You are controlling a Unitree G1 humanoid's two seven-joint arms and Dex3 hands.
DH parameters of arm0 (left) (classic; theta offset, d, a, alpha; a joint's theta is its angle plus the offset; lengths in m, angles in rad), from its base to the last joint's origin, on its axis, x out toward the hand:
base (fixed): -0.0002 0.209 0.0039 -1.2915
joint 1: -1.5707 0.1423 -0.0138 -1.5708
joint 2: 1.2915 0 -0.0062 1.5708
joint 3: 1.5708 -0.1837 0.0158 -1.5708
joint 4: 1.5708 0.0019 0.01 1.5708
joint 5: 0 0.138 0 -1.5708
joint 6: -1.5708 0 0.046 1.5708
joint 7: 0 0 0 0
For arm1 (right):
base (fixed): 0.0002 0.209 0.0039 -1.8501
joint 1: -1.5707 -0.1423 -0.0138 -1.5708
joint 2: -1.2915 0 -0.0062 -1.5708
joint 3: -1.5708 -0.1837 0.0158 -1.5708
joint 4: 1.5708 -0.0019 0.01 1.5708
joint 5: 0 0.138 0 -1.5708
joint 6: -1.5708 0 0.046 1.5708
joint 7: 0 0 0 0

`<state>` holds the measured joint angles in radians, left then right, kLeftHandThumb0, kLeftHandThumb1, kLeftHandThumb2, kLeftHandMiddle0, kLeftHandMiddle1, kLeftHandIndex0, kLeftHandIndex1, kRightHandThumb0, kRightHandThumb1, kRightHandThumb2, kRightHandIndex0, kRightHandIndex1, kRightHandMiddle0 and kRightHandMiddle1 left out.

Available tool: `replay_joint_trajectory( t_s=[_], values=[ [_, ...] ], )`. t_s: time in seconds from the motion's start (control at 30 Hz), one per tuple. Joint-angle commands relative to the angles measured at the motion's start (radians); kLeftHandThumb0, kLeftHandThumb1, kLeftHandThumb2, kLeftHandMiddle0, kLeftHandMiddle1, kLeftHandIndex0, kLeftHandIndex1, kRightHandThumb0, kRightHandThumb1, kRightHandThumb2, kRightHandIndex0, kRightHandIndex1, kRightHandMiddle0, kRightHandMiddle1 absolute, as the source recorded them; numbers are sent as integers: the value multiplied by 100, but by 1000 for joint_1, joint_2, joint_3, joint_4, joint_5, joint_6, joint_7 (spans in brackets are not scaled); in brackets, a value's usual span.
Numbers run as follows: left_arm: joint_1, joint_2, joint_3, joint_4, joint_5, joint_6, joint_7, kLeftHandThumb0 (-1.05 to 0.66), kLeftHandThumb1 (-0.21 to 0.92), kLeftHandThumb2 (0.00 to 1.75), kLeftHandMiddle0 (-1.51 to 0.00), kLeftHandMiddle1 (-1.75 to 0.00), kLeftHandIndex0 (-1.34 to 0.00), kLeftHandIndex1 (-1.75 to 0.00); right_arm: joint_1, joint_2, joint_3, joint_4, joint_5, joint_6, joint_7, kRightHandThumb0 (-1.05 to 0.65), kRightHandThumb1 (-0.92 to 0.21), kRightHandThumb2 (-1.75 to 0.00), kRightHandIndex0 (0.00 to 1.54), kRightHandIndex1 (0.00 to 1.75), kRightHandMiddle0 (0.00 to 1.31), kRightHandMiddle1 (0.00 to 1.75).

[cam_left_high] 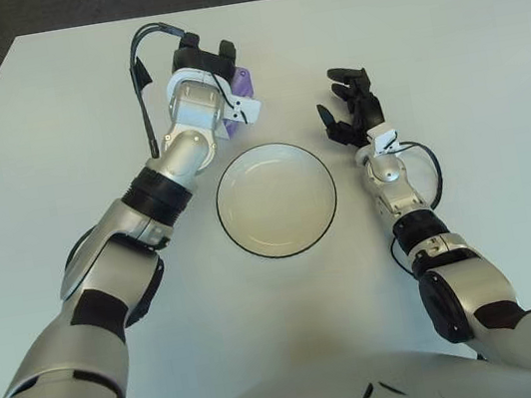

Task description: Put the tissue paper into the plate.

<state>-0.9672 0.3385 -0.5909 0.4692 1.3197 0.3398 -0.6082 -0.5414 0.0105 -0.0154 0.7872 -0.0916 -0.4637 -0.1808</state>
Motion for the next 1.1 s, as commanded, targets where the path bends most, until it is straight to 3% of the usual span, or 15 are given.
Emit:
replay_joint_trajectory(
  t_s=[0.0, 0.2, 0.47, 1.07],
  values=[
    [-125, -65, -13, 276, -24, 20, 84, -105, 92, 122, -27, -8, 0, 0, 173, 9, 1, 193, 6, 147, 31, -56, -72, -62, 42, 70, 0, 105],
    [-196, -113, -40, 443, -33, 44, 130, -105, 92, 129, -28, -7, 0, 0, 171, 6, -1, 197, 8, 150, 36, -56, -72, -62, 41, 69, 0, 105],
    [-288, -196, -67, 641, -59, 121, 188, -105, 92, 133, -15, -1, 0, 0, 172, 6, -4, 202, 12, 144, 43, -56, -72, -61, 41, 69, 0, 104],
    [-343, -261, -79, 798, -181, 176, 364, -105, 92, 134, -26, -6, -7, -5, 172, 4, -5, 206, 12, 150, 36, -57, -72, -62, 41, 68, 0, 102]
  ],
)
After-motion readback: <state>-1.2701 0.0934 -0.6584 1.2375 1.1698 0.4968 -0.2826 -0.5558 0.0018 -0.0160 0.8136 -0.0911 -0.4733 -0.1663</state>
